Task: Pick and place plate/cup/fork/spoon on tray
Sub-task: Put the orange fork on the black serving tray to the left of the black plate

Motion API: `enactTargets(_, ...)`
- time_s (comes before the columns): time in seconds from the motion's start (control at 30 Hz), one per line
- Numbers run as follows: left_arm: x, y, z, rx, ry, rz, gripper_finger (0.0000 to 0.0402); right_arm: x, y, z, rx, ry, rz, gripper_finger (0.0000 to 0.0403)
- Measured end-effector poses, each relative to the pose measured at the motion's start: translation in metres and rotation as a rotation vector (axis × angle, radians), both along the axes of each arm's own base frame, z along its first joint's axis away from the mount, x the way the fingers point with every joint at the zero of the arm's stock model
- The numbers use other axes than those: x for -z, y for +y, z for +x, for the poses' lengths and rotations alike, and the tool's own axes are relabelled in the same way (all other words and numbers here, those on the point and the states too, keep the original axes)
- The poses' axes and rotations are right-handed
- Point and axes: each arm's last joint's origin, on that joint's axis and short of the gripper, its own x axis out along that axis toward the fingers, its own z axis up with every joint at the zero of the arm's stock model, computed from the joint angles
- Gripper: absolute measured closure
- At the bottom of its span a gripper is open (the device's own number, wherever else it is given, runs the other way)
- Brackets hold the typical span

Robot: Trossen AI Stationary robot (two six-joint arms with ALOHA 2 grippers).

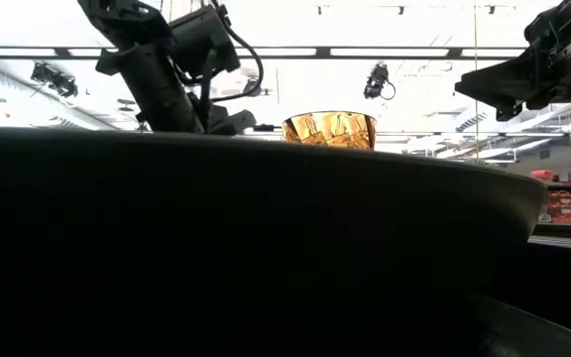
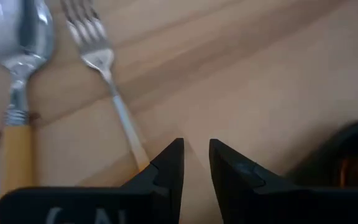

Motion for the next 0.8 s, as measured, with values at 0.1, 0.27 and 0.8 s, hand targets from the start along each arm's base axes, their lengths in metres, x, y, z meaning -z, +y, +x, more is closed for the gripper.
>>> enactTargets(0.1, 0.0, 0.011, -0.001, -0.043, 0.005, 0.006, 0.0319, 0.0, 0.0, 0.0, 0.0, 0.0, 0.0, 0.0282)
enactTargets(0.27, 0.003, 0.027, -0.001, -0.086, 0.015, 0.023, 0.0319, 0.0, 0.0, 0.0, 0.0, 0.0, 0.0, 0.0282)
enactTargets(0.8, 0.032, 0.038, 0.001, -0.112, 0.125, 0.036, 0.0319, 0.0, 0.0, 0.0, 0.0, 0.0, 0.0, 0.0282)
